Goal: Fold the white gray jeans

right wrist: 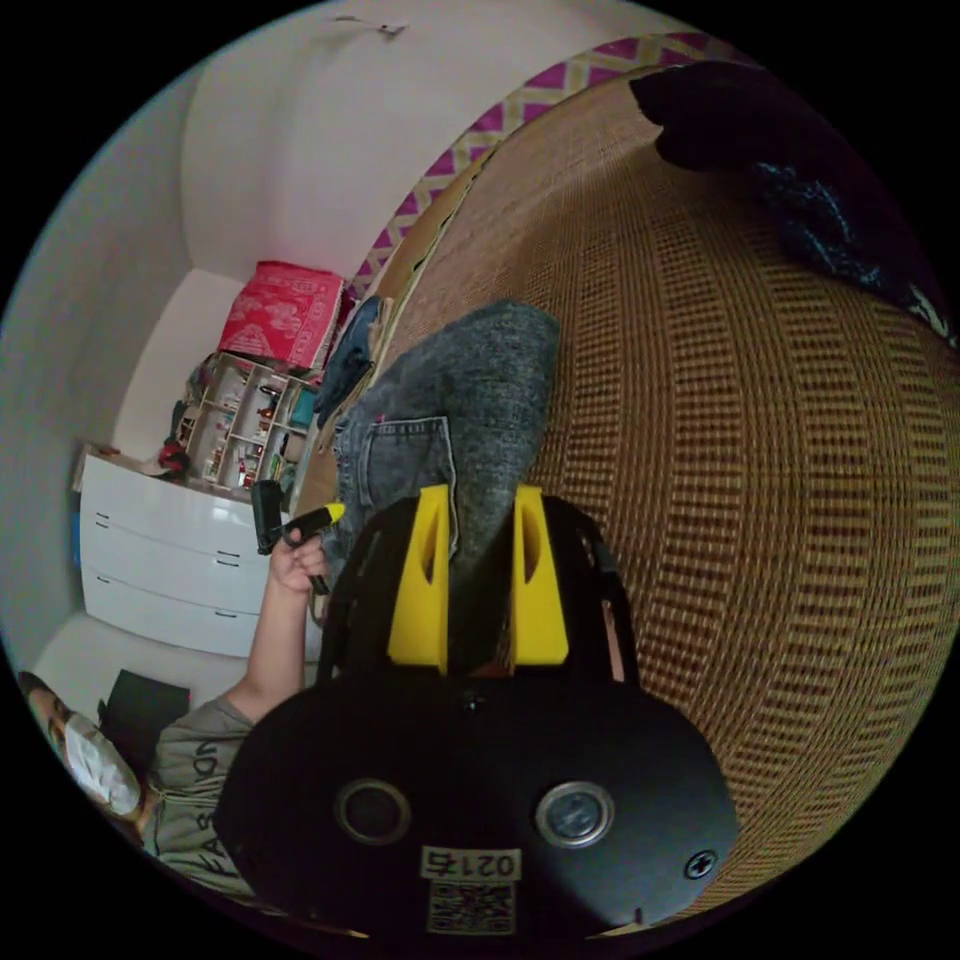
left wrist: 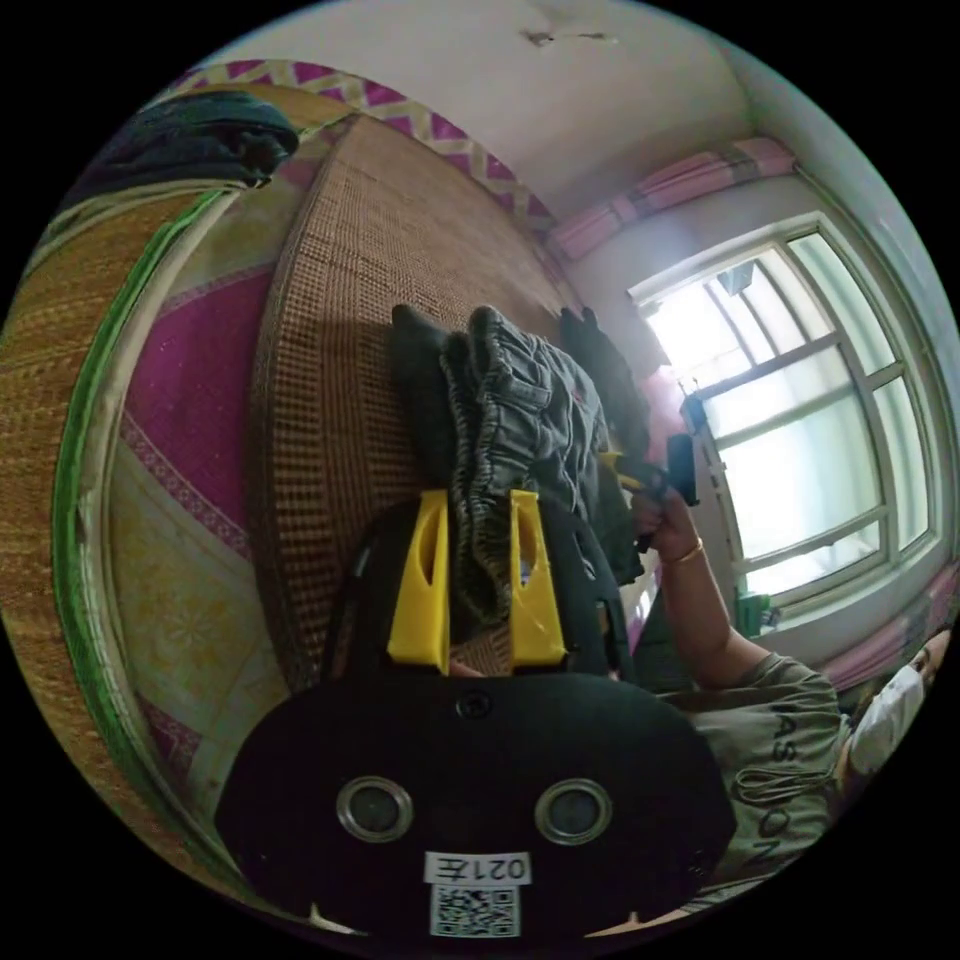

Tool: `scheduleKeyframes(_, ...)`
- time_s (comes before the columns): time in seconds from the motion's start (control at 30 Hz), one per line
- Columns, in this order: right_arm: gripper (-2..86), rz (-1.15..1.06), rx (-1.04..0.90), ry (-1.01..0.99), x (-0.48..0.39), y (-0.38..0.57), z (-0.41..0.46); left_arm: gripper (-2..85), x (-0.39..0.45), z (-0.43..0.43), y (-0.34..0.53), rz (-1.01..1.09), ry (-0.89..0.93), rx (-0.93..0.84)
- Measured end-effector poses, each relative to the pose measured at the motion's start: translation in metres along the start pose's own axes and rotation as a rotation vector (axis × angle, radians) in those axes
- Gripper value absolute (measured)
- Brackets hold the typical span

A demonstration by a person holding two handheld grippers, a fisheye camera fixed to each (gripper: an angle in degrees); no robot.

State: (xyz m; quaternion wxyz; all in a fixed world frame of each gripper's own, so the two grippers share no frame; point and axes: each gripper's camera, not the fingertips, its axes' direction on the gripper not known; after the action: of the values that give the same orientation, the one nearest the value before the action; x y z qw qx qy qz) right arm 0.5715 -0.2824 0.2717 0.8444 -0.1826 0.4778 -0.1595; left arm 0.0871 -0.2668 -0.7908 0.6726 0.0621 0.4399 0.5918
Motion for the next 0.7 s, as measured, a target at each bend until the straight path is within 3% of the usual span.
scheduleKeyframes(0.17, 5.7, -0.078, 0.01, -0.033, -0.003, -0.003, -0.024, 4.3, 0.019, -0.019, -0.004, 0.02, 0.011, 0.072)
scheduleKeyframes(0.37, 5.6, -0.248, 0.14, -0.02, -0.032, -0.012, -0.128, 4.3, 0.133, -0.026, -0.057, 0.285, 0.033, 0.128)
scheduleKeyframes(0.53, 5.7, -0.242, 0.334, 0.114, -0.026, -0.046, -0.264, 4.3, 0.231, 0.052, -0.174, 0.383, 0.127, 0.106)
scheduleKeyframes(0.7, 7.2, -0.143, 0.418, 0.271, 0.001, -0.095, -0.343, 5.2, 0.294, 0.146, -0.256, 0.386, 0.086, 0.067)
